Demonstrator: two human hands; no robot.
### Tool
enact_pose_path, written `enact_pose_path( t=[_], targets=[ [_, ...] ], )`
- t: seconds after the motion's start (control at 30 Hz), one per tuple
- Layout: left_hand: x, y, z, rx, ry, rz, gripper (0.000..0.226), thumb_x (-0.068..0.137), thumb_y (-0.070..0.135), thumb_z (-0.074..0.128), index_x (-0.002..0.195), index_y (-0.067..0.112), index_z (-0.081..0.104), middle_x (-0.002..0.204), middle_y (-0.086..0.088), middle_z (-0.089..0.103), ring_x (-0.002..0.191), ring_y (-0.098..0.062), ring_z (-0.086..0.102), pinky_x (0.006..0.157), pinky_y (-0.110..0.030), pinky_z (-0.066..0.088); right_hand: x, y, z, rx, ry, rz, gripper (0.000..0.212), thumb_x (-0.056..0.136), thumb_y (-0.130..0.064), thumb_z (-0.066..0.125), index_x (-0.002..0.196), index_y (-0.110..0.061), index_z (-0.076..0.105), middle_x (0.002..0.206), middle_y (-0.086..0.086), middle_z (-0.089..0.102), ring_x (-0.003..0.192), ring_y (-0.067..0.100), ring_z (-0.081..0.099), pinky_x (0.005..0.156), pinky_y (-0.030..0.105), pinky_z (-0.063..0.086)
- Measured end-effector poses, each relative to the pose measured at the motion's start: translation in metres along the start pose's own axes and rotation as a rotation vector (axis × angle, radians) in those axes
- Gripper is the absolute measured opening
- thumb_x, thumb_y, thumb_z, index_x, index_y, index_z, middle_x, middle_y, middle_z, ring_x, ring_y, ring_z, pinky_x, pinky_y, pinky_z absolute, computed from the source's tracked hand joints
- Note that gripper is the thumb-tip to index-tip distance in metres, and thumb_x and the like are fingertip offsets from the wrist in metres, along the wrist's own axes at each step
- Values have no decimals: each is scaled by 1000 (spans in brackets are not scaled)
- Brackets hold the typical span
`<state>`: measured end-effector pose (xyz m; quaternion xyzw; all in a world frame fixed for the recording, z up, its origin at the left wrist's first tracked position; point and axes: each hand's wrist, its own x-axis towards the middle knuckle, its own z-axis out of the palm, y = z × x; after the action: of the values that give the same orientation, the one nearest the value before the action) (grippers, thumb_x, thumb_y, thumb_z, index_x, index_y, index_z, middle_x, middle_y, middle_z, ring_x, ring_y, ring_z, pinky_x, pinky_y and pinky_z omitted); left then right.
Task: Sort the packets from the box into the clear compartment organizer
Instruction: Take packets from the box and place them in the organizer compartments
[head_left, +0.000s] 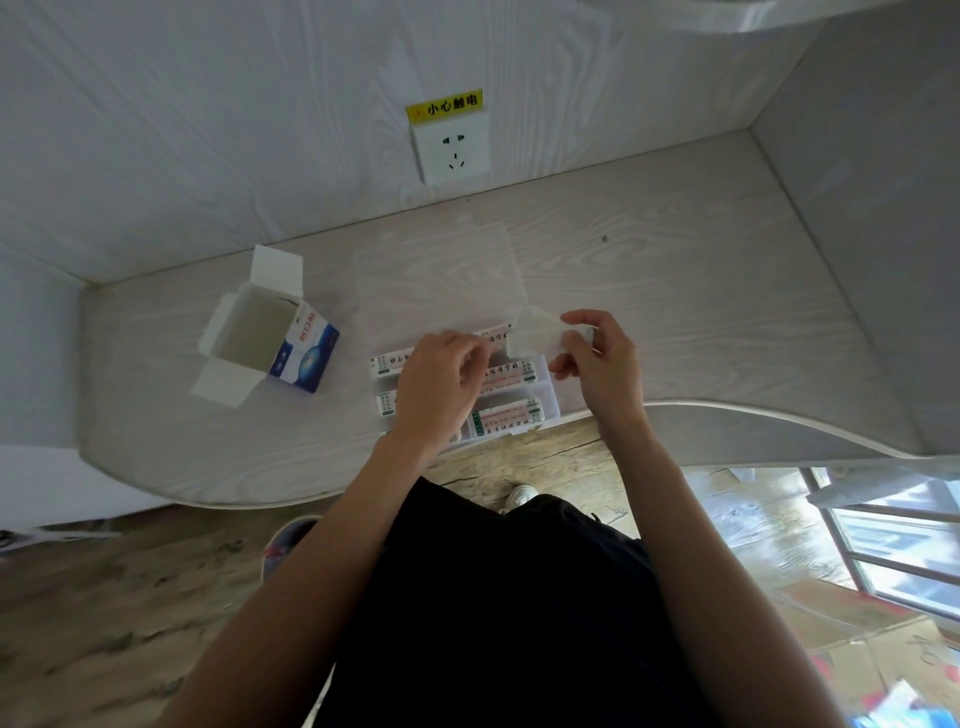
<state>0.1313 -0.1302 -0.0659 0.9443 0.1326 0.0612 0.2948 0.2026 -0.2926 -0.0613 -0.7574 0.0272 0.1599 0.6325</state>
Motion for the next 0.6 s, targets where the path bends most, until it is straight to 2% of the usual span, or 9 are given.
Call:
enact_pose_path(
  t=[0.1, 0.2, 0.3, 0.4, 0.5, 0.57, 0.6],
  targets=[
    [1, 12, -18, -536, -80, -265, 32, 98, 39, 39, 108, 16, 60, 91, 5, 67, 76, -8, 64, 65, -17, 51, -6, -5, 2, 20, -131, -45, 17, 92, 0, 51, 102, -11, 58, 70, 5, 62, 57, 12, 62, 60, 26, 53],
    [2, 19, -29, -794, -222, -471, 30, 90, 40, 53, 111, 19, 57, 91, 2, 69, 73, -15, 69, 62, -20, 55, -11, -9, 7, 5, -250, -119, 16, 91, 3, 51, 100, -10, 56, 77, 5, 63, 62, 13, 63, 60, 22, 52],
    [-1, 17, -31, -974, -228, -530, 21, 89, 24, 60, 106, 11, 64, 94, -8, 70, 77, -19, 70, 65, -20, 56, -14, -10, 11, 20, -306, -180, 19, 89, 5, 55, 93, -13, 58, 82, 10, 65, 73, 19, 66, 71, 27, 55],
    [-8, 13, -33, -930, -205, -451, 14, 85, 12, 64, 98, 14, 68, 89, -2, 71, 79, -10, 66, 71, -15, 52, -16, -9, 10, 77, -356, -161, 16, 83, 2, 64, 88, -13, 63, 97, 13, 68, 88, 23, 67, 83, 31, 55],
    [-15, 11, -35, -710, -178, -320, 18, 80, 11, 70, 97, 18, 70, 82, 11, 68, 66, 4, 58, 64, -9, 45, -17, -3, 8, 96, -354, -91, 11, 80, 1, 68, 87, -8, 66, 101, 8, 69, 91, 16, 66, 84, 26, 54],
    [-20, 6, -33, -634, -179, -270, 21, 78, 12, 72, 98, 18, 70, 94, 16, 67, 70, -4, 61, 65, -14, 50, -18, 5, 6, 28, -363, -106, 12, 79, 4, 69, 89, -3, 67, 103, 4, 67, 89, 10, 65, 78, 23, 54],
    [-22, 5, -31, -596, -176, -238, 20, 78, 14, 73, 97, 20, 70, 101, 16, 66, 77, -9, 63, 71, -19, 53, -18, 9, 5, -31, -368, -130, 12, 78, 3, 70, 88, -3, 68, 103, 2, 66, 88, 8, 65, 76, 23, 54]
  ],
)
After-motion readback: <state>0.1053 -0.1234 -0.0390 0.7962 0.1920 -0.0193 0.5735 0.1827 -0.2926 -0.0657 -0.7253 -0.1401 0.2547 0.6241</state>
